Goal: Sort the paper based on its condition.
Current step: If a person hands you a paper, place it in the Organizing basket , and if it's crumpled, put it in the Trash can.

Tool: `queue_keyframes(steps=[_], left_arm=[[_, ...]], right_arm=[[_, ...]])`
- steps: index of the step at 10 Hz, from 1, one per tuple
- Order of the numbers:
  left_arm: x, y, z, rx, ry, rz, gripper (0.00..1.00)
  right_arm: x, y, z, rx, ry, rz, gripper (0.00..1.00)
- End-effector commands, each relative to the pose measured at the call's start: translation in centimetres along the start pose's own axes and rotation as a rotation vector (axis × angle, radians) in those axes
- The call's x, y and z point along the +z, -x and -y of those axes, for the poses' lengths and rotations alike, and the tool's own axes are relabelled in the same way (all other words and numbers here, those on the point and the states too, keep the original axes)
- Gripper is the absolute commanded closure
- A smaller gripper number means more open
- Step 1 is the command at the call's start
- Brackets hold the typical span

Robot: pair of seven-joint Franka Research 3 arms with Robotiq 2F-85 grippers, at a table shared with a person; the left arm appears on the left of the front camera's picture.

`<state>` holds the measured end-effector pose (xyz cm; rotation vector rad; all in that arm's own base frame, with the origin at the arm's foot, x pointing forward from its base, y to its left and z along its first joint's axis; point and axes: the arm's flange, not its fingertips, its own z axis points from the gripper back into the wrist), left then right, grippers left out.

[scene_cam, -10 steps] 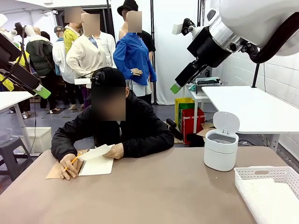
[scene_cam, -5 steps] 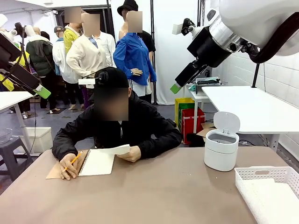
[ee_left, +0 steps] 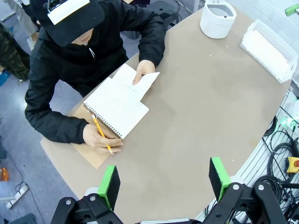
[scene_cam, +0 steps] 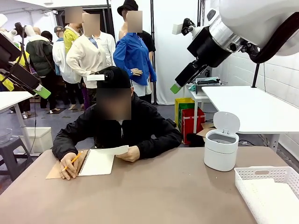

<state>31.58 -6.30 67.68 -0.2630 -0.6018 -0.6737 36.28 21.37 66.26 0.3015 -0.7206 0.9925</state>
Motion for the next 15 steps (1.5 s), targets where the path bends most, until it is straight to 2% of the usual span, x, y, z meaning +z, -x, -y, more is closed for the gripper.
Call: queue_keyframes(steps=[1,15], left_arm=[[-0.01,0.01,-0.03,0.000,-0.002,0.005,0.00],[-0.01,0.01,-0.03,0.000,-0.002,0.005,0.00]], right_arm=[[0.04,0.00,-0.01,-0.003,0.000,0.001,0.00],[0.04,0.00,-0.01,-0.003,0.000,0.001,0.00]])
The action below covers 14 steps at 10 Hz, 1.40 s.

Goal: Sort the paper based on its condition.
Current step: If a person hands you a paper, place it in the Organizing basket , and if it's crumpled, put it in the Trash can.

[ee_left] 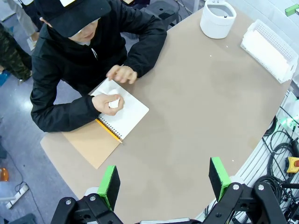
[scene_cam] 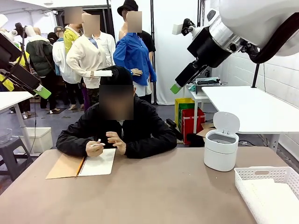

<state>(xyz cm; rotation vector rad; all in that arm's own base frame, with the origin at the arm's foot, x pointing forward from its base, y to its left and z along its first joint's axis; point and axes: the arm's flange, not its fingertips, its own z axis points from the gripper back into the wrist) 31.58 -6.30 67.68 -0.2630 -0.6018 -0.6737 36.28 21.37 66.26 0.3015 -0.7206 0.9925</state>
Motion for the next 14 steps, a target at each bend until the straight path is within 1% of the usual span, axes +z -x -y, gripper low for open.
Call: queue_keyframes(steps=[1,14], left_arm=[[-0.01,0.01,-0.04,0.000,-0.002,0.005,0.00],[-0.01,0.01,-0.04,0.000,-0.002,0.005,0.00]], right_arm=[[0.04,0.00,-0.01,-0.003,0.000,0.001,0.00],[0.04,0.00,-0.01,-0.003,0.000,0.001,0.00]])
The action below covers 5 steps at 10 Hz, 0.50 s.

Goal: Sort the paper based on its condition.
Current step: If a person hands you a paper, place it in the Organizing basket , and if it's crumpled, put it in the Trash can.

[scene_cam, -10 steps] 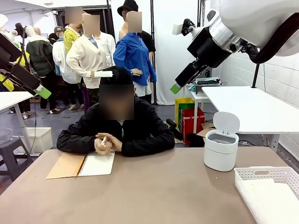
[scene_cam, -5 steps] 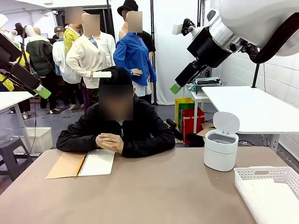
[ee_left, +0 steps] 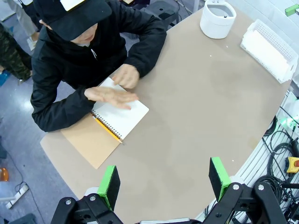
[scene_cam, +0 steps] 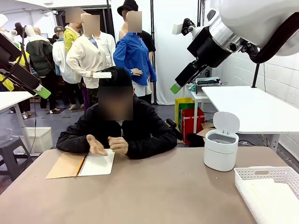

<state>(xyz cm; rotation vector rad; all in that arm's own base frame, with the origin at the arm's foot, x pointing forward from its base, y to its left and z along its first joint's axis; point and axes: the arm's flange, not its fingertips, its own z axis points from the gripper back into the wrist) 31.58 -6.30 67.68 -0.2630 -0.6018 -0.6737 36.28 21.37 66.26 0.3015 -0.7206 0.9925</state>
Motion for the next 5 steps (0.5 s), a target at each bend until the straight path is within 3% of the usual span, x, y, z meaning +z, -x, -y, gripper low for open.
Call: queue_keyframes(steps=[1,5], left_arm=[[-0.01,0.01,-0.03,0.000,-0.002,0.005,0.00],[-0.01,0.01,-0.03,0.000,-0.002,0.005,0.00]], right_arm=[[0.04,0.00,-0.01,-0.003,0.000,0.001,0.00],[0.04,0.00,-0.01,-0.003,0.000,0.001,0.00]])
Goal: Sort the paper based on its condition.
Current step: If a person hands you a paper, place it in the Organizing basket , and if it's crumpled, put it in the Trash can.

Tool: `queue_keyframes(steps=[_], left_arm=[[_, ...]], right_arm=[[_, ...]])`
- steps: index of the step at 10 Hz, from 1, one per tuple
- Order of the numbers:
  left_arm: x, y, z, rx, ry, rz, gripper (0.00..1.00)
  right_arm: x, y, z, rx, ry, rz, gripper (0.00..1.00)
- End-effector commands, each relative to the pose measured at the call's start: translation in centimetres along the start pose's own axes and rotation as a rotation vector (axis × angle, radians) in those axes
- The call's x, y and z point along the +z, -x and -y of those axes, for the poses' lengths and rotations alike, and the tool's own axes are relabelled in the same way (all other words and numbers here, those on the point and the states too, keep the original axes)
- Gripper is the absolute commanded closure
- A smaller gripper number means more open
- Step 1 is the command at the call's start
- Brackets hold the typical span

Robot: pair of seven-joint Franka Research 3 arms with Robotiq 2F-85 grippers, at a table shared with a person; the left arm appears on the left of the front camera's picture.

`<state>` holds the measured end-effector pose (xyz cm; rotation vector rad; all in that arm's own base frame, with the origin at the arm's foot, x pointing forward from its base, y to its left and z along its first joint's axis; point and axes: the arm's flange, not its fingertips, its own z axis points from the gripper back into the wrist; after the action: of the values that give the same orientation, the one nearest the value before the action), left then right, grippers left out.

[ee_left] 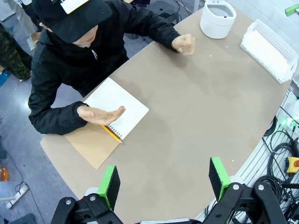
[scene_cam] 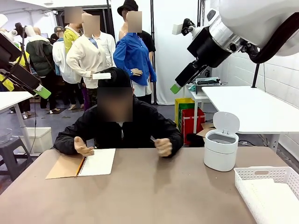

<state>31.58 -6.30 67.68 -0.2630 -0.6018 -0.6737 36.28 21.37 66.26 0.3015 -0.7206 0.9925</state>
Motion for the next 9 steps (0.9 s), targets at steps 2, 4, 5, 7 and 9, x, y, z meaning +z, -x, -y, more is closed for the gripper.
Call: queue_keyframes(steps=[2,4,5,7,9], left_arm=[[-0.01,0.01,-0.03,0.000,-0.002,0.005,0.00],[-0.01,0.01,-0.03,0.000,-0.002,0.005,0.00],[-0.01,0.01,-0.03,0.000,-0.002,0.005,0.00],[-0.01,0.01,-0.03,0.000,-0.002,0.005,0.00],[-0.01,0.01,-0.03,0.000,-0.002,0.005,0.00]], right_arm=[[0.04,0.00,-0.01,-0.003,0.000,0.001,0.00],[0.04,0.00,-0.01,-0.003,0.000,0.001,0.00],[0.04,0.00,-0.01,-0.003,0.000,0.001,0.00],[0.04,0.00,-0.01,-0.003,0.000,0.001,0.00],[0.04,0.00,-0.01,-0.003,0.000,0.001,0.00]])
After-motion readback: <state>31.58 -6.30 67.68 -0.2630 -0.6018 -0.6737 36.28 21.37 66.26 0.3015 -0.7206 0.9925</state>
